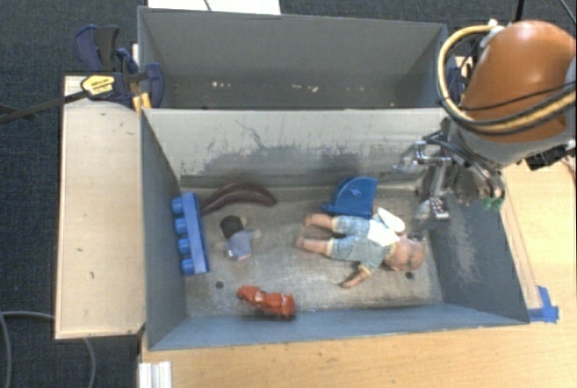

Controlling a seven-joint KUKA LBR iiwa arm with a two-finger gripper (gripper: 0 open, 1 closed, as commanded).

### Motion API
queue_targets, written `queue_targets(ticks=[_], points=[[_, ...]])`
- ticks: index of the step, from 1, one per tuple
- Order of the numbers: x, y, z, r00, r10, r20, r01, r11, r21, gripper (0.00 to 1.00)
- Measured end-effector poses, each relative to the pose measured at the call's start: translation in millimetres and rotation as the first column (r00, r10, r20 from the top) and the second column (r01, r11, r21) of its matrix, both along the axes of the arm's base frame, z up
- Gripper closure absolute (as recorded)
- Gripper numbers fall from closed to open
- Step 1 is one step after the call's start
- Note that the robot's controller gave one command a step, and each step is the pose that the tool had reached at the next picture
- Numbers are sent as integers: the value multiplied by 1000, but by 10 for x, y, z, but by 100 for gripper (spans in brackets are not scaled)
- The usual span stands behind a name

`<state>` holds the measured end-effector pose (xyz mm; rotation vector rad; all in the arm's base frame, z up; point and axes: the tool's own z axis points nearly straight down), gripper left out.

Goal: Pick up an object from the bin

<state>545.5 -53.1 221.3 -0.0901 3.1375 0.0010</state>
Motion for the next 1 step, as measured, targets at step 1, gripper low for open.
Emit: queue_targets(ticks=[1], points=[[-188,30,-550,998,-69,6,69,998,-1,0]])
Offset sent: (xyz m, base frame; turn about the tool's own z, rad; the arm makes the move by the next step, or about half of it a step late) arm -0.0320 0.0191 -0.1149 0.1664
